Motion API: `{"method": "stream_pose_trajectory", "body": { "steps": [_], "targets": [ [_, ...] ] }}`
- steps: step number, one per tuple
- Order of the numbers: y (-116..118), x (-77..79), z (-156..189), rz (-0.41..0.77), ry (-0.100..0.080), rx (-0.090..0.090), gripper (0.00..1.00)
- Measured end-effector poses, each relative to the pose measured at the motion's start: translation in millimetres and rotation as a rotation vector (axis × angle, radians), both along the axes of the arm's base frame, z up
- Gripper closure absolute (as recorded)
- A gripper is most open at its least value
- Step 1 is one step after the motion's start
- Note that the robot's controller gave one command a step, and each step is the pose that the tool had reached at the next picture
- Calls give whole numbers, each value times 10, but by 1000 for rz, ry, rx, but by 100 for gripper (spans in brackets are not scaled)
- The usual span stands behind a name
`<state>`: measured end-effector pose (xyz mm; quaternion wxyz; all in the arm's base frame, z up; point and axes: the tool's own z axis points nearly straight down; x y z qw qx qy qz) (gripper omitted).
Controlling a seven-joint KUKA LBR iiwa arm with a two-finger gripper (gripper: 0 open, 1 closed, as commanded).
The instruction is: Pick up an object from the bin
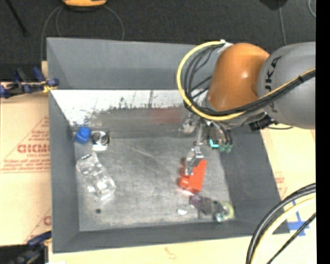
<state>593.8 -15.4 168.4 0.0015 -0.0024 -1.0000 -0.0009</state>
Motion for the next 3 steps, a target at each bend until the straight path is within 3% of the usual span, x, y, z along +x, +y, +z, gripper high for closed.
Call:
{"method": "stream_pose_trajectory", "body": {
  "steps": [1, 2, 3],
  "targets": [
    [-316, -685, -926, 94, -9, -4, 0],
    [-1076, -388, -857, 170, -12, -6, 0],
    [-1039, -397, -861, 173, -9, -4, 100]
  ]
}}
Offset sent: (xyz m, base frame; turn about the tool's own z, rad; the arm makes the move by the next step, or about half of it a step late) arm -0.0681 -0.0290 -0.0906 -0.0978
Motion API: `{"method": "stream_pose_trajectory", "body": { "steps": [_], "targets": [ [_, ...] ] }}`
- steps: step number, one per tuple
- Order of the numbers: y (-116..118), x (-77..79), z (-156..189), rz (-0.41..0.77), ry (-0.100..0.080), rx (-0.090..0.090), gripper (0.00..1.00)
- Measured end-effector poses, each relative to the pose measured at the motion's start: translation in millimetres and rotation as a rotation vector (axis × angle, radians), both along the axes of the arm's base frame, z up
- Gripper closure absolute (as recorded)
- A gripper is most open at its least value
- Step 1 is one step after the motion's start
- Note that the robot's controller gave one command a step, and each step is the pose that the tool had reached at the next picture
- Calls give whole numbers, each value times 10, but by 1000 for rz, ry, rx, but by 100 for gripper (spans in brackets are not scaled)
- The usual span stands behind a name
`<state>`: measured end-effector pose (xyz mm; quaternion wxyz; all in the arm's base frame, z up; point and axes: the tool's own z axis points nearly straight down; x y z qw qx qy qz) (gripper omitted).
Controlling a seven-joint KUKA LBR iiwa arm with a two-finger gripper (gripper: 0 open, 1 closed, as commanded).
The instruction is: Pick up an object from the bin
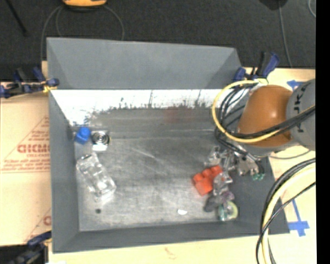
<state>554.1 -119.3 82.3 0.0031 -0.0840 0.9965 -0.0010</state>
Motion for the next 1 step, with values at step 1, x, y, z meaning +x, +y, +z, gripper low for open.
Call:
{"method": "stream_pose_trajectory", "body": {
  "steps": [1],
  "targets": [
    [-53, -44, 1366, 49, -6, -3, 100]
  ]
}}
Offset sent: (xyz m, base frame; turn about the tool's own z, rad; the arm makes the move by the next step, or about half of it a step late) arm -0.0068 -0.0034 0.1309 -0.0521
